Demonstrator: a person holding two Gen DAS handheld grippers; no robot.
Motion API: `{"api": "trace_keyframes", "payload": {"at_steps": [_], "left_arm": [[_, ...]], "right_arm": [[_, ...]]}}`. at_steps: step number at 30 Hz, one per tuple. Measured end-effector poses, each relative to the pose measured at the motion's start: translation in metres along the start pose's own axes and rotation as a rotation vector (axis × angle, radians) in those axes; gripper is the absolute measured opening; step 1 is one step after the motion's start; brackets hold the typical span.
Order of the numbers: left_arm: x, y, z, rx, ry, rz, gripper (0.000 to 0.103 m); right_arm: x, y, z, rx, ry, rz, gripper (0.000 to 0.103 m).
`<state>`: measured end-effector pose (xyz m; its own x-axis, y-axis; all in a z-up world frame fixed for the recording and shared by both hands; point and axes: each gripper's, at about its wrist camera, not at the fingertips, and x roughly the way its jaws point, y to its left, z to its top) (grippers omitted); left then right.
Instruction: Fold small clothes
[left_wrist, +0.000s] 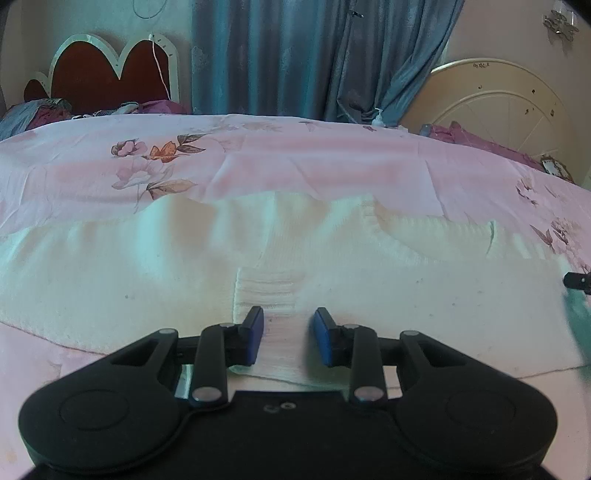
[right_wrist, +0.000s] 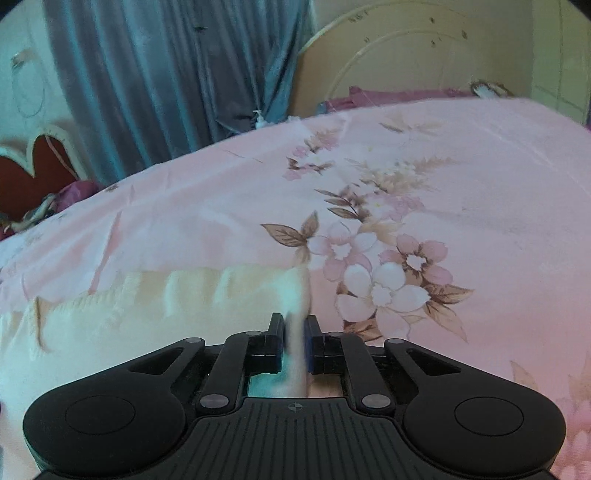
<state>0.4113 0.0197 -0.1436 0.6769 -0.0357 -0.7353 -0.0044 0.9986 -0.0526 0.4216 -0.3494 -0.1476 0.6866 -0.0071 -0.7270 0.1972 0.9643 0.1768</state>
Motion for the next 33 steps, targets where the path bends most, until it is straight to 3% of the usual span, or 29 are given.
{"api": "trace_keyframes", "payload": {"at_steps": [5, 10, 12, 15, 16, 17, 18, 19, 26, 29, 33], "left_arm": [[-0.011, 0.006, 0.002, -0.037, 0.003, -0.002, 0.031], [-0.007, 0.007, -0.001, -0.012, 0.018, 0.020, 0.034], [-0.007, 0.008, 0.001, -0.014, 0.030, 0.033, 0.040], [-0.007, 0.010, 0.002, -0.022, 0.042, 0.033, 0.043], [-0.008, 0.010, 0.001, -0.018, 0.042, 0.036, 0.043], [-0.009, 0.009, 0.001, -0.012, 0.042, 0.039, 0.044], [-0.010, 0.010, 0.001, -0.012, 0.042, 0.041, 0.045], [-0.012, 0.010, 0.001, -0.015, 0.044, 0.043, 0.045], [-0.028, 0.019, 0.001, -0.030, 0.034, 0.047, 0.051], [-0.037, 0.030, 0.002, -0.046, 0.025, 0.050, 0.053], [-0.049, 0.053, 0.003, -0.064, 0.013, 0.072, 0.056]], "right_arm": [[-0.035, 0.019, -0.014, -0.090, -0.063, 0.024, 0.010], [-0.036, 0.045, -0.038, -0.165, -0.003, 0.062, 0.012], [-0.030, 0.052, -0.048, -0.204, 0.016, 0.047, 0.020], [-0.029, 0.060, -0.050, -0.243, 0.018, 0.023, 0.024], [-0.029, 0.061, -0.048, -0.233, 0.023, 0.025, 0.028], [-0.031, 0.062, -0.047, -0.223, 0.024, 0.030, 0.046], [-0.033, 0.063, -0.047, -0.219, 0.018, 0.037, 0.071], [-0.037, 0.066, -0.049, -0.223, 0.008, 0.044, 0.079], [-0.032, 0.096, -0.061, -0.288, 0.058, 0.067, 0.082], [-0.024, 0.100, -0.066, -0.270, 0.075, 0.046, 0.103], [-0.019, 0.099, -0.069, -0.223, 0.064, 0.053, 0.103]]}}
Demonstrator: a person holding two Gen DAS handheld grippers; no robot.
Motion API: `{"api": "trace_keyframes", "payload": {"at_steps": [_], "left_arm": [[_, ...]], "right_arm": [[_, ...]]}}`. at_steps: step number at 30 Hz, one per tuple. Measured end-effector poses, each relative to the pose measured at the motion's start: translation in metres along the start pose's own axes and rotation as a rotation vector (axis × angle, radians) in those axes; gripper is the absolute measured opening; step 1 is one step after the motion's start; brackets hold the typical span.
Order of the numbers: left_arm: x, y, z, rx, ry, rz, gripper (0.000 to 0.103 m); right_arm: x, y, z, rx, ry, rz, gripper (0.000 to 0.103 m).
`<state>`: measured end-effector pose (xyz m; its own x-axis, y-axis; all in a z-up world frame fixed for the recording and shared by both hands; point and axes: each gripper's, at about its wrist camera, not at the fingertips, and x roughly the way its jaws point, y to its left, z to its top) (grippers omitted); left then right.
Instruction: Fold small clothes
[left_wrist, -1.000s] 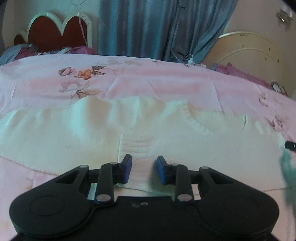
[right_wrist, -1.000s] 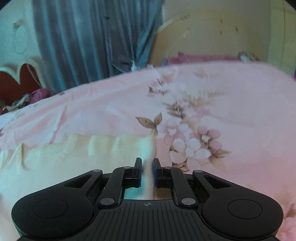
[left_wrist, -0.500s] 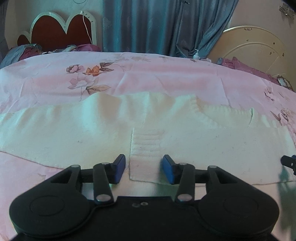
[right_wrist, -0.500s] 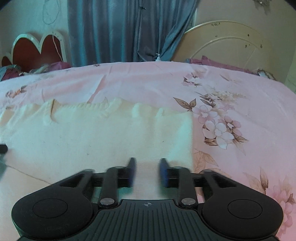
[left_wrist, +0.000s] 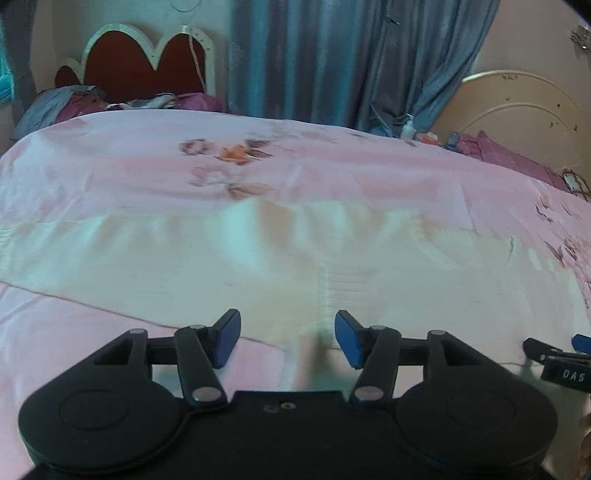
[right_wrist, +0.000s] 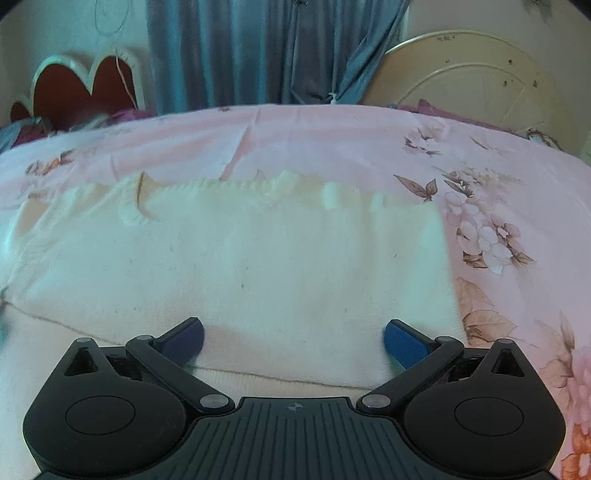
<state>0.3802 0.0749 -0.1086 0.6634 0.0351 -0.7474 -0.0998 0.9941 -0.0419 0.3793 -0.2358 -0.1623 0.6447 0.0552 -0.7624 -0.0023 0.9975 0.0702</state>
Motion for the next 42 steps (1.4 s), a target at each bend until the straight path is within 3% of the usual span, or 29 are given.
{"api": "trace_keyframes", "payload": {"at_steps": [8, 11, 14, 19, 20, 21, 23, 30, 32, 33, 34, 36, 39, 42], "left_arm": [[-0.011, 0.072, -0.004, -0.112, 0.012, 0.074, 0.061], [-0.013, 0.103, -0.007, -0.170, 0.020, 0.103, 0.063], [-0.014, 0.134, -0.008, -0.235, 0.014, 0.138, 0.068], [-0.011, 0.187, -0.010, -0.397, 0.015, 0.159, 0.071], [-0.010, 0.199, -0.011, -0.445, 0.013, 0.165, 0.071], [-0.009, 0.211, -0.011, -0.483, 0.012, 0.170, 0.071], [-0.005, 0.231, -0.012, -0.559, 0.007, 0.174, 0.071], [0.019, 0.270, -0.001, -0.636, -0.050, 0.145, 0.072], [0.026, 0.274, 0.002, -0.648, -0.086, 0.147, 0.068], [0.028, 0.274, 0.003, -0.654, -0.109, 0.159, 0.057], [0.031, 0.275, 0.003, -0.660, -0.126, 0.180, 0.037], [0.033, 0.280, 0.002, -0.686, -0.155, 0.222, 0.018], [0.034, 0.278, 0.002, -0.679, -0.180, 0.224, 0.003], [0.027, 0.270, 0.007, -0.648, -0.205, 0.208, 0.003]], "right_arm": [[-0.016, 0.006, -0.004, 0.022, -0.070, -0.001, 0.103], [-0.034, 0.027, 0.001, -0.001, -0.151, 0.054, 0.103], [-0.041, 0.057, 0.010, -0.079, -0.162, 0.107, 0.103], [-0.037, 0.095, 0.018, -0.097, -0.128, 0.207, 0.102], [-0.036, 0.102, 0.019, -0.101, -0.125, 0.216, 0.098], [-0.034, 0.107, 0.021, -0.109, -0.116, 0.228, 0.085], [-0.028, 0.116, 0.022, -0.106, -0.090, 0.247, 0.071], [-0.017, 0.130, 0.025, -0.110, -0.080, 0.217, 0.071], [-0.013, 0.130, 0.026, -0.103, -0.077, 0.209, 0.071], [-0.010, 0.130, 0.027, -0.097, -0.074, 0.200, 0.071], [-0.007, 0.130, 0.028, -0.093, -0.072, 0.193, 0.071], [-0.004, 0.128, 0.028, -0.079, -0.066, 0.182, 0.071], [-0.003, 0.127, 0.026, -0.081, -0.080, 0.148, 0.071], [0.017, 0.130, 0.021, -0.114, -0.005, 0.133, 0.071]]}}
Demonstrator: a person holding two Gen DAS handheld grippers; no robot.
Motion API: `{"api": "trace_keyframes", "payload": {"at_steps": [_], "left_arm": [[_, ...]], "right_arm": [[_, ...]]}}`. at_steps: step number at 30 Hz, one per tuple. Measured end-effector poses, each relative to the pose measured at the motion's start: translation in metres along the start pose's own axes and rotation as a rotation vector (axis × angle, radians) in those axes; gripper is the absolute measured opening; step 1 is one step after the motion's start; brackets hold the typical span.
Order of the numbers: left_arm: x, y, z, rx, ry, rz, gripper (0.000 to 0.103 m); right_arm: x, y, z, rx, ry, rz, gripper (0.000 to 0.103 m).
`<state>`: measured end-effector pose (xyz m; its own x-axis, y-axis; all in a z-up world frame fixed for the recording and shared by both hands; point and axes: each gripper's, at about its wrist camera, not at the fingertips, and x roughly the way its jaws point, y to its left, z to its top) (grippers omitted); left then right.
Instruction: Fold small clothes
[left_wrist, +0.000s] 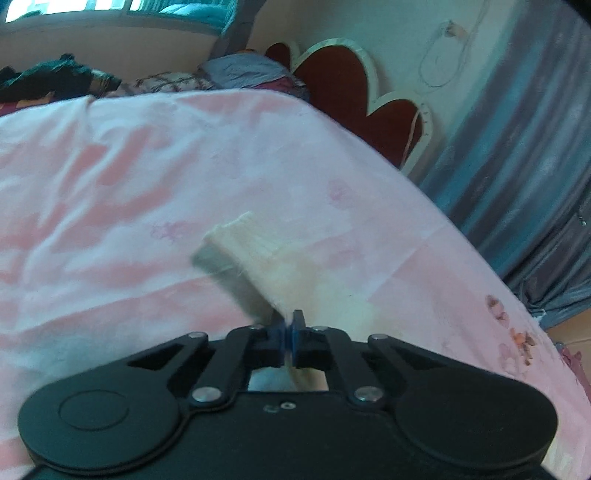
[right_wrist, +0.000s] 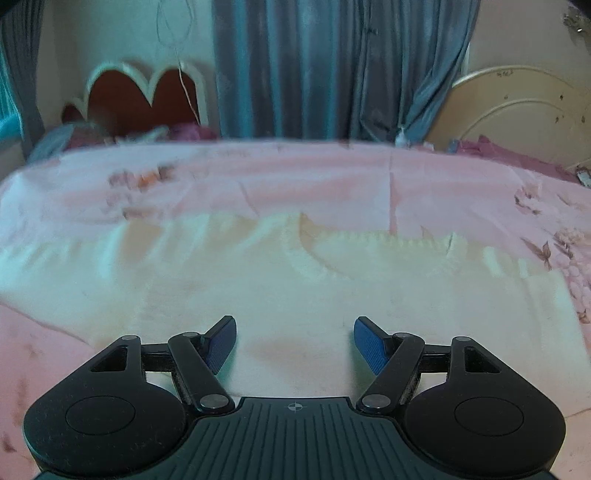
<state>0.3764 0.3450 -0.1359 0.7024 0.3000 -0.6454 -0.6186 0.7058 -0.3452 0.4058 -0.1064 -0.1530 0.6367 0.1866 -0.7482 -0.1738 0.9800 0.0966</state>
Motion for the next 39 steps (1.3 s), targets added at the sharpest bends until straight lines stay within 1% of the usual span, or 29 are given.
{"api": "trace_keyframes", "payload": {"at_steps": [1, 2, 4, 7, 10, 12, 15, 17, 19, 20, 22, 24, 25, 27, 28, 29, 30, 32, 33, 35, 37, 39], "left_arm": [[-0.006, -0.004, 0.001, 0.006, -0.010, -0.020, 0.003], [-0.012, -0.010, 0.002, 0.022, -0.021, -0.049, 0.003], [-0.030, -0.031, 0.003, 0.085, -0.043, -0.119, 0.003], [-0.058, -0.069, -0.006, 0.177, -0.057, -0.252, 0.003], [-0.084, -0.116, -0.028, 0.244, -0.029, -0.397, 0.003], [-0.098, -0.149, -0.051, 0.296, 0.010, -0.494, 0.003], [-0.113, -0.198, -0.094, 0.395, 0.079, -0.607, 0.003], [-0.118, -0.227, -0.125, 0.458, 0.137, -0.664, 0.003], [-0.120, -0.248, -0.157, 0.515, 0.185, -0.695, 0.003], [-0.118, -0.256, -0.173, 0.548, 0.229, -0.710, 0.003], [-0.115, -0.269, -0.204, 0.613, 0.282, -0.712, 0.006], [-0.108, -0.277, -0.226, 0.697, 0.326, -0.695, 0.019], [-0.108, -0.277, -0.231, 0.714, 0.342, -0.677, 0.026], [-0.108, -0.273, -0.228, 0.702, 0.355, -0.652, 0.033], [-0.110, -0.269, -0.223, 0.688, 0.347, -0.646, 0.048], [-0.114, -0.264, -0.219, 0.682, 0.332, -0.634, 0.066], [-0.117, -0.258, -0.213, 0.680, 0.305, -0.617, 0.071], [-0.119, -0.243, -0.203, 0.688, 0.255, -0.586, 0.071], [-0.116, -0.239, -0.196, 0.698, 0.243, -0.559, 0.071], [-0.117, -0.223, -0.188, 0.702, 0.219, -0.483, 0.071], [-0.112, -0.203, -0.184, 0.700, 0.217, -0.424, 0.070], [-0.107, -0.185, -0.181, 0.696, 0.231, -0.374, 0.069]], "right_arm": [[0.000, 0.001, -0.001, -0.019, -0.014, -0.002, 0.071], [0.000, 0.001, 0.001, -0.023, -0.008, 0.000, 0.071], [-0.003, -0.006, 0.005, 0.024, -0.015, 0.027, 0.071], [-0.013, -0.015, 0.005, 0.070, -0.042, 0.037, 0.071], [-0.025, -0.026, 0.002, 0.118, -0.050, 0.055, 0.071], [-0.034, -0.037, 0.000, 0.152, -0.058, 0.060, 0.071], [-0.051, -0.058, -0.003, 0.183, -0.083, 0.038, 0.071], [-0.061, -0.074, -0.007, 0.204, -0.093, 0.024, 0.071], [-0.070, -0.090, -0.012, 0.231, -0.099, 0.004, 0.071], [-0.074, -0.098, -0.016, 0.244, -0.101, -0.004, 0.071], [-0.081, -0.112, -0.021, 0.271, -0.103, -0.013, 0.071], [-0.086, -0.123, -0.025, 0.297, -0.101, -0.013, 0.071], [-0.088, -0.127, -0.027, 0.309, -0.100, -0.002, 0.071], [-0.091, -0.130, -0.028, 0.330, -0.097, 0.024, 0.071], [-0.091, -0.131, -0.028, 0.337, -0.098, 0.034, 0.071], [-0.090, -0.129, -0.028, 0.341, -0.098, 0.045, 0.071], [-0.089, -0.127, -0.027, 0.339, -0.097, 0.056, 0.071], [-0.087, -0.119, -0.025, 0.326, -0.094, 0.082, 0.071], [-0.085, -0.114, -0.024, 0.324, -0.087, 0.106, 0.071], [-0.079, -0.108, -0.022, 0.327, -0.069, 0.144, 0.071], [-0.073, -0.103, -0.022, 0.344, -0.046, 0.176, 0.071], [-0.065, -0.097, -0.023, 0.341, -0.009, 0.165, 0.071]]}}
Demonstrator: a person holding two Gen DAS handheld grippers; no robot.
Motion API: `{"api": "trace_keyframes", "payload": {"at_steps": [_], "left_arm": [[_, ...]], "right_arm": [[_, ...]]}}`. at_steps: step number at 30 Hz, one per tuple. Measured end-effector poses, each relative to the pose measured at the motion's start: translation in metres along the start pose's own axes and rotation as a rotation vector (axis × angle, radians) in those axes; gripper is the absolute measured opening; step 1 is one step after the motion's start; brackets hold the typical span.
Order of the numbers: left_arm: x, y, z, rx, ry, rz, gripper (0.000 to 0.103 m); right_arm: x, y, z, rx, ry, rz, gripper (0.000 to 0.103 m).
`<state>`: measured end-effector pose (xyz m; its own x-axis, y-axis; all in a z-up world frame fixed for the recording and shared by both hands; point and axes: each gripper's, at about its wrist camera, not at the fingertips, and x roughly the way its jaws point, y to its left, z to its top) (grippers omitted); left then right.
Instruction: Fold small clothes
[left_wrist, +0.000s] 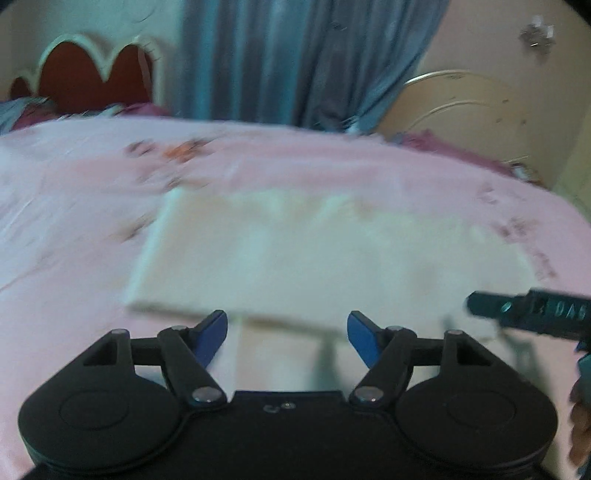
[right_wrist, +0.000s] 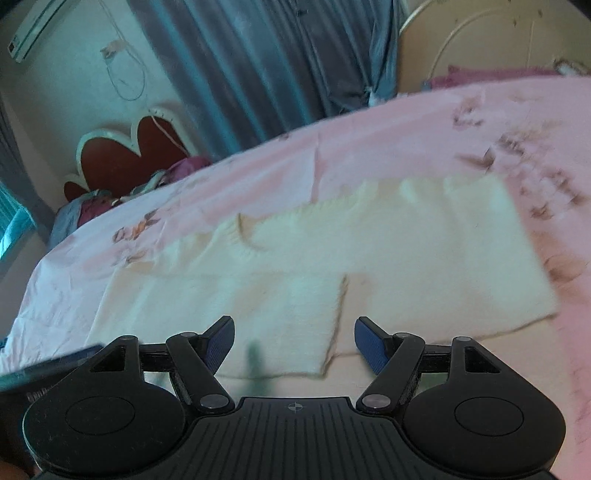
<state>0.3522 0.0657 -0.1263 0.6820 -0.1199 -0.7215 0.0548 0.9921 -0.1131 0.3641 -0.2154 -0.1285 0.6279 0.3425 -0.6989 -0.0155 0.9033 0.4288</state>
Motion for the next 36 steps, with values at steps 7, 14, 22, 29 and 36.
{"api": "trace_keyframes", "payload": {"at_steps": [7, 14, 22, 29, 36], "left_arm": [[0.006, 0.013, -0.017, -0.016, 0.022, 0.078, 0.065], [0.019, 0.010, -0.008, -0.023, 0.008, 0.140, 0.070], [0.025, 0.021, 0.001, -0.091, -0.041, 0.164, 0.055], [0.020, 0.011, 0.001, -0.017, -0.078, 0.120, 0.014], [0.020, 0.013, -0.003, 0.024, -0.063, 0.116, 0.007]], "right_arm": [[0.014, 0.020, 0.000, -0.085, 0.021, -0.022, 0.012], [-0.005, 0.030, 0.013, -0.199, -0.072, 0.002, 0.008], [-0.025, -0.015, 0.033, -0.220, -0.097, -0.101, 0.008], [-0.020, -0.061, 0.026, -0.164, -0.056, -0.221, 0.008], [-0.012, -0.077, 0.016, -0.160, -0.002, -0.255, 0.008]]}}
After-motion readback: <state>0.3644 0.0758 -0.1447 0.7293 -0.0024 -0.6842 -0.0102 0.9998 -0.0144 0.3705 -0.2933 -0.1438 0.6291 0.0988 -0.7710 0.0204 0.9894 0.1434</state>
